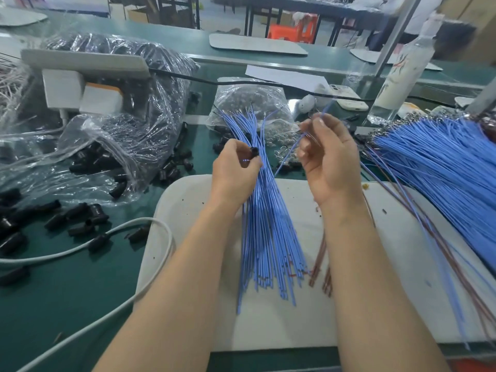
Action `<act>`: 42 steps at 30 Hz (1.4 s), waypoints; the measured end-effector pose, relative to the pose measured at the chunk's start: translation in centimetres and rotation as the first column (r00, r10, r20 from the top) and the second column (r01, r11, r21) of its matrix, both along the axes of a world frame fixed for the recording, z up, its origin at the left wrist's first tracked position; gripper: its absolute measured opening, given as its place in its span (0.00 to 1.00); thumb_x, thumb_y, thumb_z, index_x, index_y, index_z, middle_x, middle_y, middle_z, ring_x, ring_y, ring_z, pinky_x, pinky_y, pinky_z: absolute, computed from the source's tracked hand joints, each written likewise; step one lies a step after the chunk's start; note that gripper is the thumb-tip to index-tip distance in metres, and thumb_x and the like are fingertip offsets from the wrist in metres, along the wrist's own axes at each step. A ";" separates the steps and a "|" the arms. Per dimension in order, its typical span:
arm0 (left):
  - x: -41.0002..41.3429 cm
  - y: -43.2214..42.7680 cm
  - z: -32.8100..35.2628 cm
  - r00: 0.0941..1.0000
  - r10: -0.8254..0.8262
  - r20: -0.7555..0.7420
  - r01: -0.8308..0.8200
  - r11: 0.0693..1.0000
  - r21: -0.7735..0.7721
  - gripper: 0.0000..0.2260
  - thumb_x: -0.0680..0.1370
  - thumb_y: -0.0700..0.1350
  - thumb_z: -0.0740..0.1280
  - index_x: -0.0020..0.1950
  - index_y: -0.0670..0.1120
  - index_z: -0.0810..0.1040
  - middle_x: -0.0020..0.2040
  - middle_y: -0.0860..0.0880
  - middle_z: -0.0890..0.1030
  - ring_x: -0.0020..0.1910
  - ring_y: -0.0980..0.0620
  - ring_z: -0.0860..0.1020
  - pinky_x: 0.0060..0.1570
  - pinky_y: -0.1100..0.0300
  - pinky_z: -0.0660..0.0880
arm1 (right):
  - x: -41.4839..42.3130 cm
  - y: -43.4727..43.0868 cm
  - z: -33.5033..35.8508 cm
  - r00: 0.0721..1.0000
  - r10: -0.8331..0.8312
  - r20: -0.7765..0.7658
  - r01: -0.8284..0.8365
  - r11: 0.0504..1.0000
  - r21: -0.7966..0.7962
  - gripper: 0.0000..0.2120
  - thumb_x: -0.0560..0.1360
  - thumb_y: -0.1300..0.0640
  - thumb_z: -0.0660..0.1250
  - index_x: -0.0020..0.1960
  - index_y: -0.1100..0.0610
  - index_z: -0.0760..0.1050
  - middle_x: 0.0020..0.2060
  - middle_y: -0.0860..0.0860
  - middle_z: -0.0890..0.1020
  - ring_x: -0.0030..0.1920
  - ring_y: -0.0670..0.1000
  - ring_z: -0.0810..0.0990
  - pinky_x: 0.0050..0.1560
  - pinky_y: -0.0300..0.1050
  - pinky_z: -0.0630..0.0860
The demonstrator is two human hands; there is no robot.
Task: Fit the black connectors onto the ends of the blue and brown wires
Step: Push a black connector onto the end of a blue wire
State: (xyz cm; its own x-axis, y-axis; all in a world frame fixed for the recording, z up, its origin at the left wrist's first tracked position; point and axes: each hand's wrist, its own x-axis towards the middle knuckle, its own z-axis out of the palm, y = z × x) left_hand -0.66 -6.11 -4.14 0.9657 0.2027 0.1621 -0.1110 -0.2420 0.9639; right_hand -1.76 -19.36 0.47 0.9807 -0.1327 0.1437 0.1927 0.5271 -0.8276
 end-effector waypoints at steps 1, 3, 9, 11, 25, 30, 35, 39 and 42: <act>-0.1 0.1 0.1 1.000 0.010 0.029 -0.011 0.999 0.034 0.06 0.76 0.40 0.68 0.47 0.47 0.72 0.41 0.56 0.78 0.39 0.59 0.78 0.40 0.74 0.72 | 0.1 -0.1 0.0 0.990 -0.142 0.007 0.142 0.989 -0.050 0.05 0.80 0.65 0.58 0.47 0.58 0.70 0.33 0.51 0.80 0.28 0.46 0.73 0.30 0.37 0.71; -0.2 0.1 0.1 0.998 0.012 0.064 -0.017 0.998 0.067 0.06 0.76 0.40 0.68 0.47 0.48 0.72 0.40 0.58 0.77 0.38 0.63 0.77 0.37 0.77 0.70 | 0.2 -0.1 -0.1 0.942 -0.334 0.035 0.336 0.932 -0.135 0.06 0.82 0.63 0.55 0.47 0.56 0.67 0.35 0.52 0.81 0.28 0.47 0.75 0.30 0.38 0.73; -0.3 0.1 0.1 0.996 0.016 0.090 -0.025 0.995 0.097 0.07 0.76 0.36 0.67 0.49 0.47 0.73 0.42 0.56 0.79 0.44 0.62 0.79 0.42 0.75 0.74 | 0.5 -0.2 -0.1 0.840 -0.534 0.091 0.542 0.832 -0.119 0.07 0.82 0.62 0.51 0.46 0.56 0.63 0.34 0.54 0.79 0.25 0.47 0.76 0.29 0.39 0.73; -0.3 0.2 0.0 0.996 0.014 0.089 -0.024 0.993 0.116 0.07 0.76 0.36 0.67 0.49 0.47 0.73 0.44 0.55 0.79 0.46 0.59 0.79 0.45 0.71 0.75 | 0.5 -0.5 -0.1 0.810 -0.579 0.089 0.585 0.806 -0.088 0.08 0.82 0.62 0.51 0.45 0.55 0.62 0.33 0.54 0.79 0.25 0.47 0.76 0.29 0.39 0.73; -0.2 -0.1 -0.5 0.994 -0.039 0.098 0.017 0.976 0.218 0.07 0.77 0.37 0.66 0.48 0.48 0.71 0.45 0.51 0.79 0.46 0.51 0.80 0.52 0.56 0.78 | 0.5 -0.6 0.0 0.789 -0.611 0.070 0.614 0.786 -0.063 0.09 0.82 0.63 0.51 0.44 0.54 0.62 0.33 0.55 0.79 0.25 0.48 0.77 0.31 0.40 0.75; -0.2 -0.3 -0.7 0.991 -0.071 0.118 0.041 0.971 0.237 0.09 0.76 0.36 0.66 0.47 0.50 0.72 0.43 0.52 0.80 0.46 0.52 0.80 0.52 0.58 0.77 | 0.6 -0.5 -0.1 0.802 -0.594 0.065 0.596 0.802 -0.034 0.09 0.82 0.63 0.51 0.44 0.55 0.62 0.34 0.56 0.79 0.26 0.49 0.77 0.31 0.41 0.75; -0.3 -0.3 -0.6 0.987 -0.088 0.134 0.053 0.968 0.247 0.08 0.76 0.36 0.66 0.48 0.50 0.73 0.42 0.54 0.79 0.45 0.53 0.79 0.50 0.62 0.76 | 0.5 -0.7 0.1 0.806 -0.591 0.034 0.591 0.807 0.015 0.09 0.82 0.63 0.51 0.44 0.55 0.62 0.32 0.54 0.79 0.25 0.48 0.77 0.30 0.40 0.75; -0.2 -0.2 -0.6 0.989 -0.072 0.132 0.036 0.966 0.257 0.08 0.76 0.36 0.66 0.48 0.49 0.73 0.42 0.54 0.79 0.45 0.52 0.79 0.50 0.62 0.75 | 0.4 -0.6 0.2 0.803 -0.596 0.026 0.595 0.803 0.031 0.09 0.82 0.63 0.52 0.44 0.55 0.63 0.32 0.54 0.79 0.25 0.48 0.77 0.30 0.40 0.75; -0.2 -0.2 -0.6 0.989 -0.082 0.125 0.048 0.966 0.255 0.06 0.76 0.36 0.66 0.49 0.47 0.75 0.43 0.52 0.79 0.46 0.51 0.79 0.51 0.61 0.76 | 0.4 -0.6 0.2 0.802 -0.597 0.031 0.597 0.802 0.017 0.09 0.82 0.63 0.52 0.44 0.56 0.63 0.33 0.55 0.79 0.25 0.48 0.77 0.30 0.40 0.75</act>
